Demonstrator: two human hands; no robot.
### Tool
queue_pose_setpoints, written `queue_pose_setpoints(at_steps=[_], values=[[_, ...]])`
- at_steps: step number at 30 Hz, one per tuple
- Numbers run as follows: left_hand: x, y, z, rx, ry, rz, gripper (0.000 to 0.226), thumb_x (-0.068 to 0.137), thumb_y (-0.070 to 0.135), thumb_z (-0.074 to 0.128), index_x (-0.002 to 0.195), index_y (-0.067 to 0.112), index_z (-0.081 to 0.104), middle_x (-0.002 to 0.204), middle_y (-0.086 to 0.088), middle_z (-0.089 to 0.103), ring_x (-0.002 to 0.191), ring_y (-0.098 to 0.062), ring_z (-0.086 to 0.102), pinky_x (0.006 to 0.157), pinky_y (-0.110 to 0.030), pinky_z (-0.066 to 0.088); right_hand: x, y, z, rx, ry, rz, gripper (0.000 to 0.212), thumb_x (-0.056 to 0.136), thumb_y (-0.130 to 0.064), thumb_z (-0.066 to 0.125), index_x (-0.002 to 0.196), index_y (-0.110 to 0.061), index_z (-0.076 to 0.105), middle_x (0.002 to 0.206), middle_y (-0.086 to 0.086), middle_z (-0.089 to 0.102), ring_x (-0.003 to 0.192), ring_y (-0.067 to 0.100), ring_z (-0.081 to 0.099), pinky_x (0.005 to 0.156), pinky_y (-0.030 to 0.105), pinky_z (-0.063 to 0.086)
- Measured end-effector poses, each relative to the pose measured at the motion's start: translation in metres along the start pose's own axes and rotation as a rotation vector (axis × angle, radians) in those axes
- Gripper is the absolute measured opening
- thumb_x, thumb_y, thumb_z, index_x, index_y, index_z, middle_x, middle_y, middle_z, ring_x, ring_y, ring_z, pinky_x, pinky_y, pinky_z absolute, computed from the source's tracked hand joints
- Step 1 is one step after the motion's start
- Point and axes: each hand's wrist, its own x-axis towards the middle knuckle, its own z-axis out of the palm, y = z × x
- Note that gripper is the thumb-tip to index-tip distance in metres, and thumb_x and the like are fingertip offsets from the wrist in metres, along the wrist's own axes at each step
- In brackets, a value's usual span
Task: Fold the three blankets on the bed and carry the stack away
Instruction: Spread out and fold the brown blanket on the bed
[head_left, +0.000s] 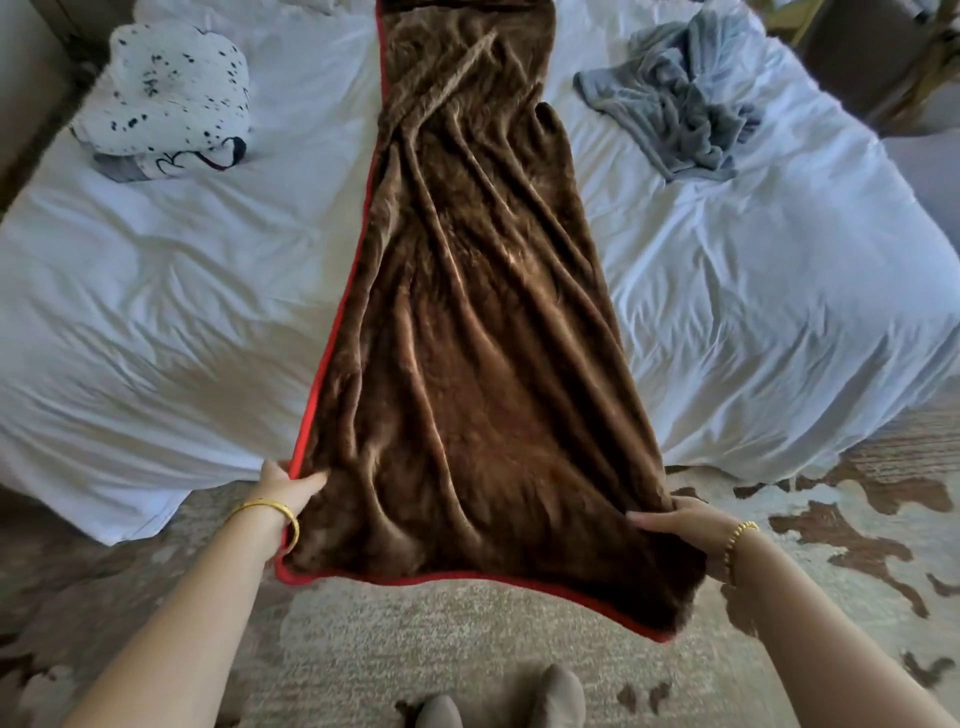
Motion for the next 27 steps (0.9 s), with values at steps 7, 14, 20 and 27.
queue_pose_setpoints(at_steps=[7,14,20,27], values=[[-0.056,-0.032,-0.003,0.001,-0.214,-0.134,0.051,0.088,0.029,0.062,0.123,-0.007,0.053,0.117,-0.025,0.061,0.107,-0.034,0.06,0.1,-0.044,0.045,-0.024,0.044,-0.022,-0.102,0.279,0.047,0.04,0.094,-0.026,0.05,0.123,0.002,0.054,0.115,0.02,0.062,0.105,0.034,0.058,0.098,0.044,0.046],[-0.127,-0.011,0.013,-0.181,0.033,-0.194,0.056,0.095,0.038,0.047,0.133,-0.004,0.043,0.135,-0.025,0.046,0.121,-0.042,0.048,0.101,-0.052,0.041,-0.097,0.035,-0.022,0.049,0.144,0.119,0.035,0.084,-0.028,0.068,0.101,0.001,0.059,0.072,0.018,0.068,0.06,0.028,0.066,0.053,0.03,0.055],[-0.229,0.143,-0.028,-0.224,0.169,0.217,0.047,0.1,0.031,0.036,0.132,-0.001,0.045,0.135,-0.021,0.049,0.121,-0.036,0.049,0.098,-0.037,0.042,-0.21,-0.119,-0.03,-0.003,0.254,-0.384,0.041,0.098,-0.02,0.044,0.134,0.001,0.041,0.114,0.026,0.056,0.087,0.025,0.066,0.079,0.034,0.053],[-0.307,0.149,-0.069,0.211,0.397,0.273,0.041,0.099,0.023,0.036,0.13,-0.001,0.048,0.133,-0.025,0.05,0.122,-0.038,0.049,0.097,-0.04,0.04,-0.29,-0.14,-0.08,-0.511,0.709,-0.589,0.032,0.093,-0.012,0.046,0.123,-0.001,0.053,0.113,0.025,0.062,0.103,0.037,0.06,0.082,0.037,0.047]])
